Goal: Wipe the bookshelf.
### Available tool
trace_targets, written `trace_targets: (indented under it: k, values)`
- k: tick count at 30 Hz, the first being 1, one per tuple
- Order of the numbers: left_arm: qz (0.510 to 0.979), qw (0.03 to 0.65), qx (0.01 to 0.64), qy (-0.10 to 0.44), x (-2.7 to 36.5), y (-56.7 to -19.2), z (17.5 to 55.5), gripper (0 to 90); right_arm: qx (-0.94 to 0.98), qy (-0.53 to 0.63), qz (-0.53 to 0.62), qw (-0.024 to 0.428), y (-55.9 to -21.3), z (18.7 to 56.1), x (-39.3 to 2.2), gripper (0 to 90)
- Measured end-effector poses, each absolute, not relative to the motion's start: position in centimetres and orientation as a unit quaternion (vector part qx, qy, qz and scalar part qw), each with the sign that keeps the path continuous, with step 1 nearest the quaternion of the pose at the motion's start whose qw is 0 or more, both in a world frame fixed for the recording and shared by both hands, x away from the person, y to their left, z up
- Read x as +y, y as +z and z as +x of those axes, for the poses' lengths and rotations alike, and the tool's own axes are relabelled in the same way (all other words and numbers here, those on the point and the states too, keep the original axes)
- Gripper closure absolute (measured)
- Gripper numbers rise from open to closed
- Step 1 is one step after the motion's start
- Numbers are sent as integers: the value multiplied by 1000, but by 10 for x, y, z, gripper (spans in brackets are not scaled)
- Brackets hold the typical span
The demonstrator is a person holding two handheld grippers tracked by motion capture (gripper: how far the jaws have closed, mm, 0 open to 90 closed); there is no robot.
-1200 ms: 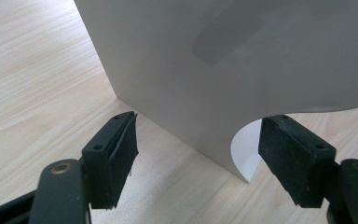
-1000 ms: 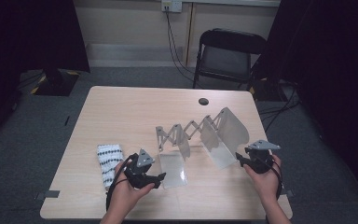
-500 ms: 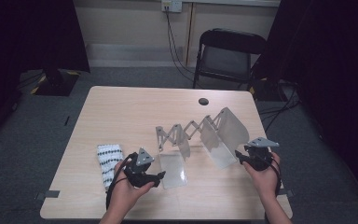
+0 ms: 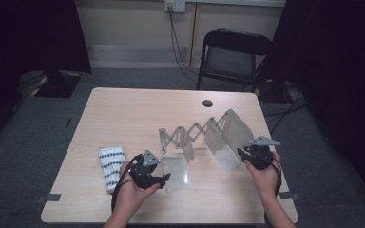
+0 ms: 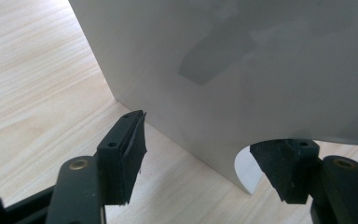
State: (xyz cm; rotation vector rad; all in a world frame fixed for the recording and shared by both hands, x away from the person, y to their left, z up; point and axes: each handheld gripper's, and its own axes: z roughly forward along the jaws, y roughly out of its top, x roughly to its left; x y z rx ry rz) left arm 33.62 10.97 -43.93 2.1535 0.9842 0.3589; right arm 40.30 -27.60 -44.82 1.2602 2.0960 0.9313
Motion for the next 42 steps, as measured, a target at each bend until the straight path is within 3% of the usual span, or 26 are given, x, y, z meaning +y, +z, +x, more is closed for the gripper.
trace_targets:
  k: [5, 14, 20, 27, 42]
  values:
    - [836, 363, 388, 137, 108, -438, 334, 425, 772, 349, 468, 251, -444, 405, -275, 772]
    - [835, 365, 387, 139, 104, -431, 330, 394, 771, 352, 470, 245, -440, 406, -270, 873]
    - [832, 365, 394, 135, 104, -429, 329, 376, 771, 351, 473, 242, -438, 406, -269, 879]
    - [836, 363, 387, 137, 103, -428, 328, 365, 769, 357, 468, 248, -434, 405, -268, 826]
    - [829, 374, 398, 124, 96, -423, 333, 381, 774, 348, 468, 245, -433, 407, -268, 879]
